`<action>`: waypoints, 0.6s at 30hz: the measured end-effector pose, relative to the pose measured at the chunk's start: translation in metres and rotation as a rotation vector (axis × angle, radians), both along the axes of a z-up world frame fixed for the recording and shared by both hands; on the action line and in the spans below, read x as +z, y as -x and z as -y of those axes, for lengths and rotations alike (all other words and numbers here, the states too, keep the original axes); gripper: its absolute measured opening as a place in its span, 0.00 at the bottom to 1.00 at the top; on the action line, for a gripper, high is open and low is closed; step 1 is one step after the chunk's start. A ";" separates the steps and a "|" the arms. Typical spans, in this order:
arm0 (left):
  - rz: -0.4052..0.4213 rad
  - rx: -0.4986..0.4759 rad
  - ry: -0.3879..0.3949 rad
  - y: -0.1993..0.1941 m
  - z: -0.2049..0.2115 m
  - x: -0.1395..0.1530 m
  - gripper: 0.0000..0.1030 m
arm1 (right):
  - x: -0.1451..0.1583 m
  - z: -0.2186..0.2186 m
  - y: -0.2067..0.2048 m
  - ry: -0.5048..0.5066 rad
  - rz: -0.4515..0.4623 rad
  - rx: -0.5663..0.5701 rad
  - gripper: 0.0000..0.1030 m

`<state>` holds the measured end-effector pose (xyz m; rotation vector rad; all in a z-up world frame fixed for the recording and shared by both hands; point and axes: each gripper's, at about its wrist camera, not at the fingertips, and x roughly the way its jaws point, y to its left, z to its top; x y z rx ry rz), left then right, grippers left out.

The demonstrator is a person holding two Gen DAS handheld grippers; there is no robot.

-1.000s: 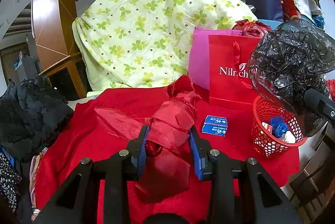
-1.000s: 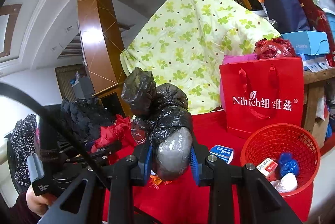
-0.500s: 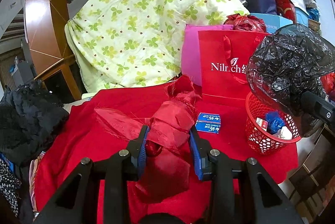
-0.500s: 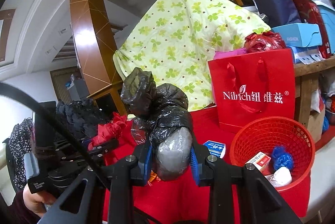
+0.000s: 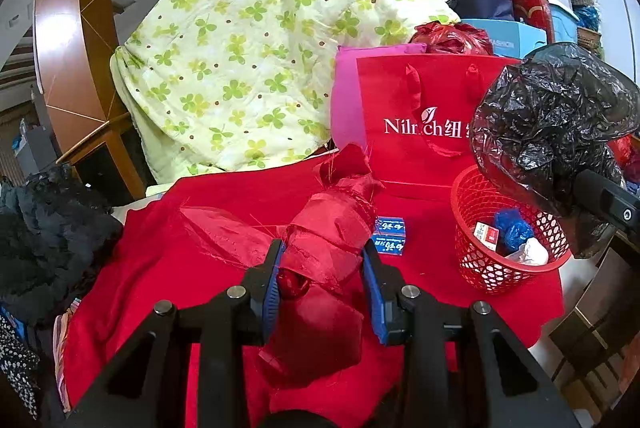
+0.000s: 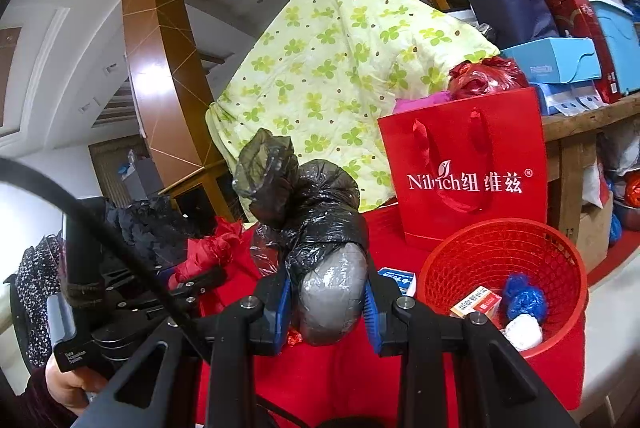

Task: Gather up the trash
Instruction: 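Bring the black bag and red ribbon over the red mesh basket with both tools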

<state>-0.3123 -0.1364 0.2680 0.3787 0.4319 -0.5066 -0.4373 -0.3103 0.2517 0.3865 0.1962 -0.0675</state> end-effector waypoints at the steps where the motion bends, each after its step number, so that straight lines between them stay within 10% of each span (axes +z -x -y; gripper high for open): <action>1: 0.002 -0.002 -0.002 0.001 0.001 0.000 0.38 | 0.000 0.001 0.001 0.000 0.000 -0.002 0.31; 18: -0.011 -0.038 -0.018 0.004 0.021 -0.005 0.38 | -0.003 0.015 0.014 -0.018 -0.007 -0.039 0.31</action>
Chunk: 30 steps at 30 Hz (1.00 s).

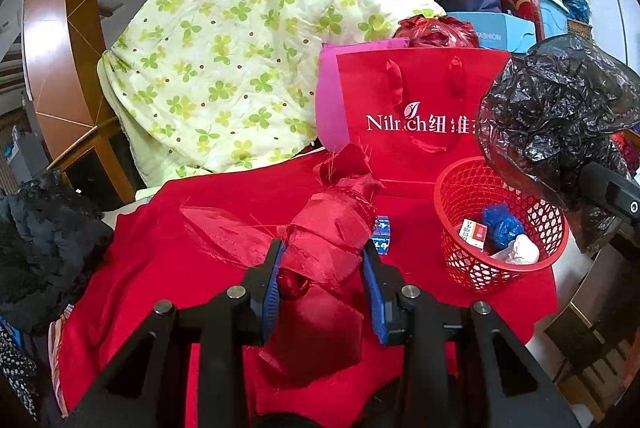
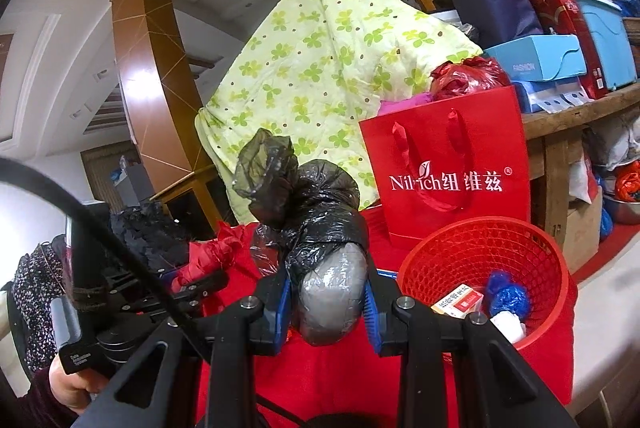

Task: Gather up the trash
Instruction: 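Bring the black bag and red ribbon over the red mesh basket with both tools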

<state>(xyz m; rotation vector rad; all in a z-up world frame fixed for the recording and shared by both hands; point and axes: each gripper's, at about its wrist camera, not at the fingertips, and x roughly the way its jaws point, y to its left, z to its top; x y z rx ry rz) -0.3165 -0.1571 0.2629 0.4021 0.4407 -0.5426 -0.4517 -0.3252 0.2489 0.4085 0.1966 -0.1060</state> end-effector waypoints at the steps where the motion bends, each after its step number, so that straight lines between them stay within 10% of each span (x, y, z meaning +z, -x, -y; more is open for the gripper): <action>1: -0.003 -0.003 -0.001 0.000 0.001 -0.001 0.38 | 0.000 0.001 0.000 -0.002 -0.001 -0.002 0.31; 30: -0.022 -0.051 -0.056 0.009 0.035 -0.016 0.38 | -0.017 0.029 0.015 -0.073 -0.020 -0.052 0.31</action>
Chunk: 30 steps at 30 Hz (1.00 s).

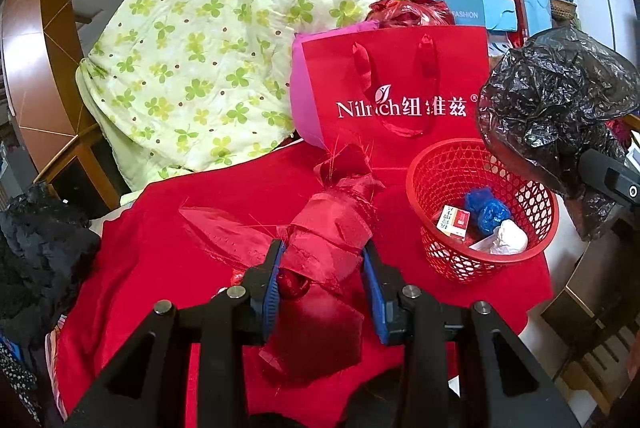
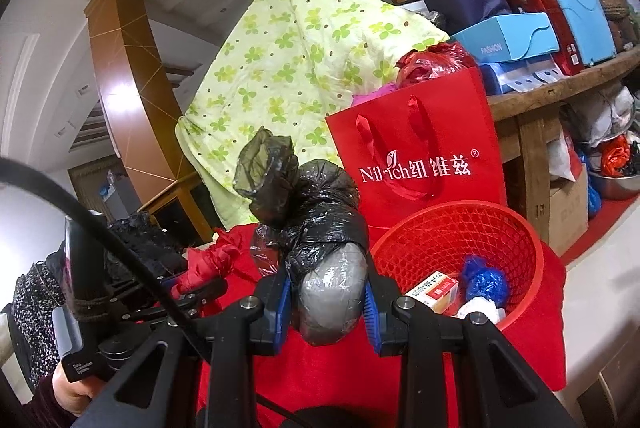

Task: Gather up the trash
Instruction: 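Bring the black bag and red ribbon over the red mesh basket with both tools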

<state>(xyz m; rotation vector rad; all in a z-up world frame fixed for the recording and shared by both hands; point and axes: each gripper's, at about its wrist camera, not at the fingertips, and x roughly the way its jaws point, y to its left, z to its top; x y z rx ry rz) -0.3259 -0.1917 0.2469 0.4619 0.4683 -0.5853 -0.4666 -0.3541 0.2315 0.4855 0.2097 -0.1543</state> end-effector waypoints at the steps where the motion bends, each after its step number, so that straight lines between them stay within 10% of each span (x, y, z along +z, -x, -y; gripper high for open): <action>1: 0.001 -0.001 -0.003 0.000 0.001 0.000 0.38 | 0.000 0.000 0.000 -0.002 -0.001 -0.001 0.31; 30: 0.002 -0.054 -0.058 0.010 0.027 -0.011 0.39 | -0.017 0.023 0.014 -0.076 -0.008 -0.060 0.31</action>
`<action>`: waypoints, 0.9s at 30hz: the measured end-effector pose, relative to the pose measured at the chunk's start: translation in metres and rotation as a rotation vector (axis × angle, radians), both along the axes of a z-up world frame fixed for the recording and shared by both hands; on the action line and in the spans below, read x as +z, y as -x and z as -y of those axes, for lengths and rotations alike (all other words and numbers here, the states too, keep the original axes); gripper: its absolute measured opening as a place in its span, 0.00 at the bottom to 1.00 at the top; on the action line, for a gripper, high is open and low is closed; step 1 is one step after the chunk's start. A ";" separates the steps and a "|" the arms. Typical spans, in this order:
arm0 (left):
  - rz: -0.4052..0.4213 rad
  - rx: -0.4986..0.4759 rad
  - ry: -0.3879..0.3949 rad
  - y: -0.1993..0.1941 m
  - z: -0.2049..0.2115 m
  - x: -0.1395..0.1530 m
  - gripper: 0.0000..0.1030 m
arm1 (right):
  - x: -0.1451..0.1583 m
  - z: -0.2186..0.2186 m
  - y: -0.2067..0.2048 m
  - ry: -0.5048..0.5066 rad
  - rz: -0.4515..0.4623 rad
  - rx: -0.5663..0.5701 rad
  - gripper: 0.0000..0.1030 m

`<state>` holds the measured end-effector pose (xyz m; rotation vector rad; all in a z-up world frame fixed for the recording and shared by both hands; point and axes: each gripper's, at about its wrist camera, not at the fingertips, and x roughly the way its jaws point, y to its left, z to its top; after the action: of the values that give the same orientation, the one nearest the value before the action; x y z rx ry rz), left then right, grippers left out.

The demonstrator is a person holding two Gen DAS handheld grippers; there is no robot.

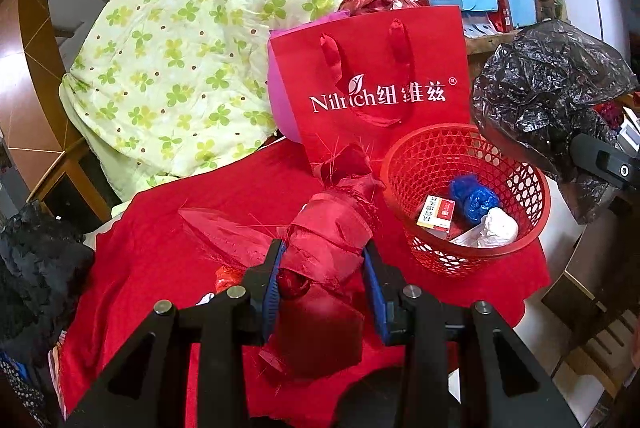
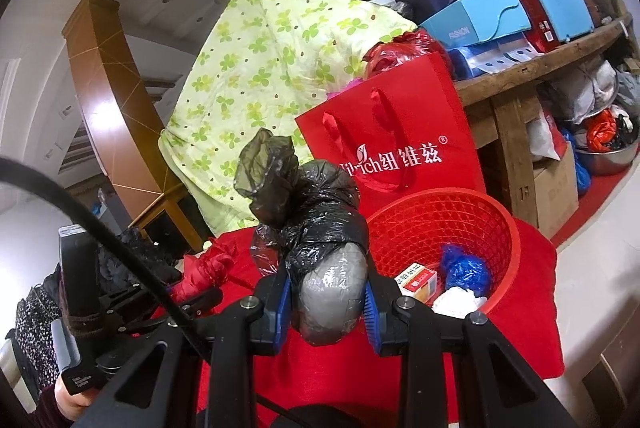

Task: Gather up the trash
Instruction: 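Bring the black bag and red ribbon over the red mesh basket with both tools, then open both tools to drop the black bag and ribbon into the basket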

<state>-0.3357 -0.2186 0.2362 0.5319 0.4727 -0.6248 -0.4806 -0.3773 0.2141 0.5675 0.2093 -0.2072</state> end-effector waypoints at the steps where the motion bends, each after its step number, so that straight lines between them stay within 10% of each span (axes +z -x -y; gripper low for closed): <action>1: 0.000 -0.002 -0.003 0.001 0.002 0.000 0.39 | -0.001 0.001 0.001 -0.003 0.000 -0.002 0.31; 13: 0.000 -0.035 -0.030 0.004 0.020 -0.005 0.39 | -0.011 0.016 0.008 -0.026 -0.010 -0.036 0.31; 27: -0.246 -0.277 0.089 -0.034 0.099 -0.009 0.48 | -0.051 0.084 -0.020 -0.168 -0.102 -0.116 0.33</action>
<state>-0.3019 -0.3173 0.2275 0.4405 0.6052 -0.9794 -0.4607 -0.4609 0.1635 0.7373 0.2946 -0.3331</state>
